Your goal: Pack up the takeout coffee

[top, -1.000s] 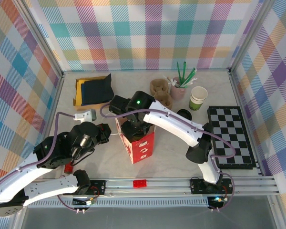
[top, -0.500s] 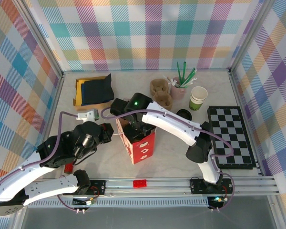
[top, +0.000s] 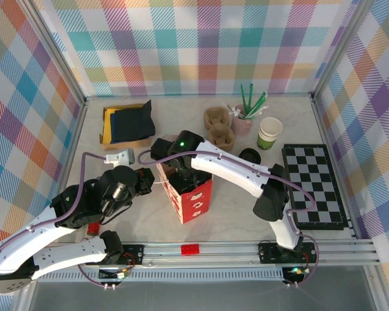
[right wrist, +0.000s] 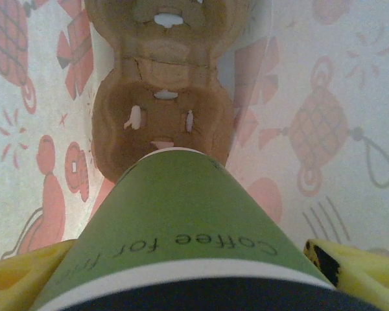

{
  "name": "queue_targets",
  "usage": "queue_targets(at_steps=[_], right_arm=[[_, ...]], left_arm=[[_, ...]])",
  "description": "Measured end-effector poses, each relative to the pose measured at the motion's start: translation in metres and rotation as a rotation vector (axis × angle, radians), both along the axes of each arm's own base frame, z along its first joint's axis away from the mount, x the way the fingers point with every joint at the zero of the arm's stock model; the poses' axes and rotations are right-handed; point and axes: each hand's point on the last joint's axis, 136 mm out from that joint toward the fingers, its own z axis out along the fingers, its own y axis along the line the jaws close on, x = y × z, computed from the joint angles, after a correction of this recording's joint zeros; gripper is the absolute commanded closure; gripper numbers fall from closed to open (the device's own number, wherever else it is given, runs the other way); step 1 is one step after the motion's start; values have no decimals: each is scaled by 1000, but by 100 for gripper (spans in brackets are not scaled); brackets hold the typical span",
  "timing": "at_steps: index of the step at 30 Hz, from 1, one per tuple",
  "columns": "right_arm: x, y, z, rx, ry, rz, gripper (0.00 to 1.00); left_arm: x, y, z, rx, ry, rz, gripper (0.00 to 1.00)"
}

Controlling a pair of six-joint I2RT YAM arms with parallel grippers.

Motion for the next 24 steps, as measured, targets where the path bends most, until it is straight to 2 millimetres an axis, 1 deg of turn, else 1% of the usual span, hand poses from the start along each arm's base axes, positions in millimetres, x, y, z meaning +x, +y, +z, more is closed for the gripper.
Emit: queue_targets(at_steps=[6, 15, 24], right_arm=[[2, 0, -10, 7, 8, -8, 66], [4, 1, -14, 34, 6, -16, 67], [7, 4, -17, 54, 14, -15, 59]], left_arm=[[0, -1, 3, -20, -11, -1, 93], [2, -3, 5, -34, -22, -2, 91], [3, -2, 6, -32, -28, 4, 91]])
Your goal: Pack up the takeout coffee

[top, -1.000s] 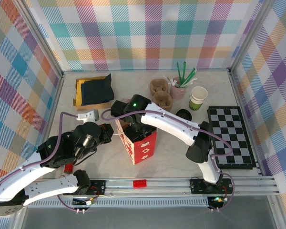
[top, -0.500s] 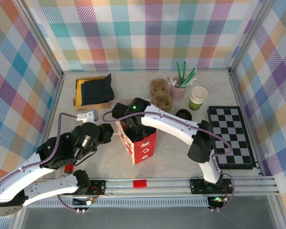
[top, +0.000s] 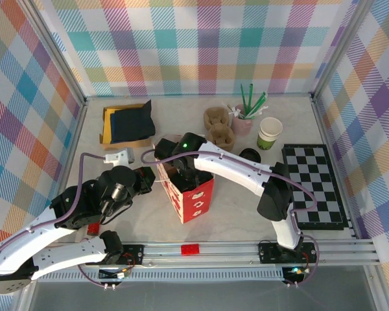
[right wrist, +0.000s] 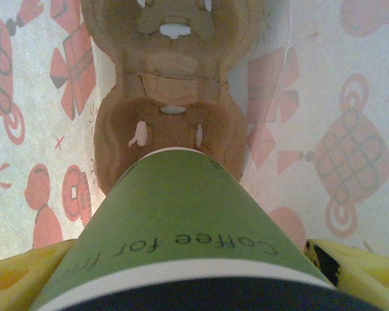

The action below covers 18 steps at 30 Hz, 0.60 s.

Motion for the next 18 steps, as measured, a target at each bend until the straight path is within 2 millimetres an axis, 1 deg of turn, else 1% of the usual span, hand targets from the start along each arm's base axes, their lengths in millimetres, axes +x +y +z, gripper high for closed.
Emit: queue_targets(at_steps=[7, 14, 18], right_arm=[[1, 1, 0, 8, 5, -1, 61], [1, 3, -1, 19, 7, -1, 60], [1, 4, -5, 17, 9, -1, 60]], left_arm=[[1, 1, 0, 2, -4, 6, 91], [0, 2, 1, 0, -5, 7, 91], [0, 4, 3, -7, -12, 10, 92]])
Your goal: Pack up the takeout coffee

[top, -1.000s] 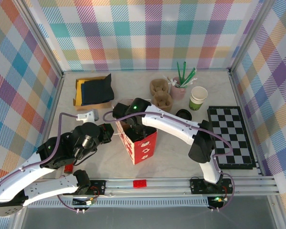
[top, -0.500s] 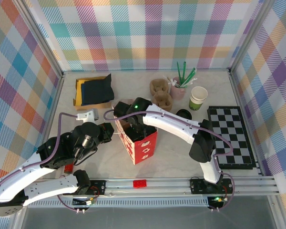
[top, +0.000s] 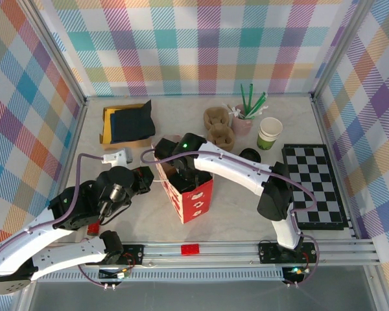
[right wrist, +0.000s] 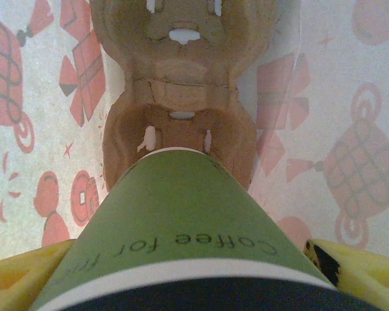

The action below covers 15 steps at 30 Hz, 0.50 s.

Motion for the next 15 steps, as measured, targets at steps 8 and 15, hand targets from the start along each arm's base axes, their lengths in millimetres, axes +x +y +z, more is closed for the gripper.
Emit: queue_targets(at_steps=[8, 15], right_arm=[[0, 2, -4, 9, 9, -2, 60], [-1, 2, -12, 9, 20, -5, 60]], left_arm=[[-1, 2, 2, -7, -5, 2, 91], [-1, 3, 2, -11, -8, 3, 92]])
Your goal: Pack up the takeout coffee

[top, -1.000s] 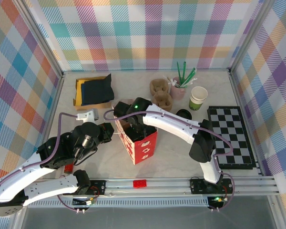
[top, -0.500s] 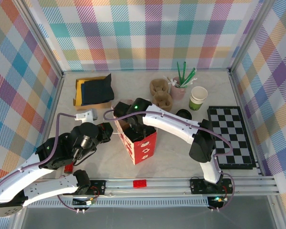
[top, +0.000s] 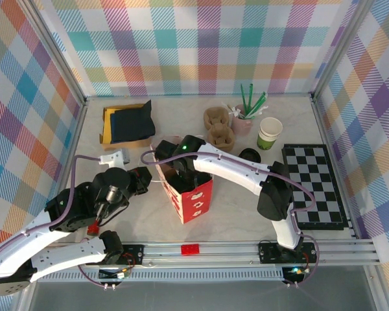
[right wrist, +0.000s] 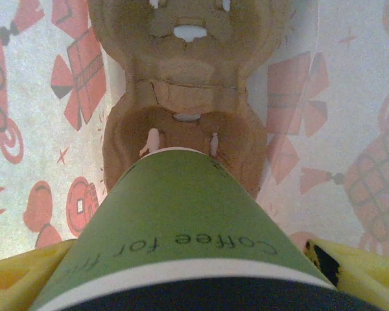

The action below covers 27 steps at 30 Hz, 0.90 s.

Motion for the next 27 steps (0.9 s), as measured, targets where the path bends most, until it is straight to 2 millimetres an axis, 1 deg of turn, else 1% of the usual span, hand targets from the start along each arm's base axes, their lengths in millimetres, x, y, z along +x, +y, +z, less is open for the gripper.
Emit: queue_targets(at_steps=[14, 27], right_arm=[[4, -2, -13, 6, 18, -18, 61], [8, -1, -16, 22, 26, -29, 61]], left_arm=[[0, 3, -2, 0, -6, 9, 92], [0, 4, -1, 1, -10, 15, 92]])
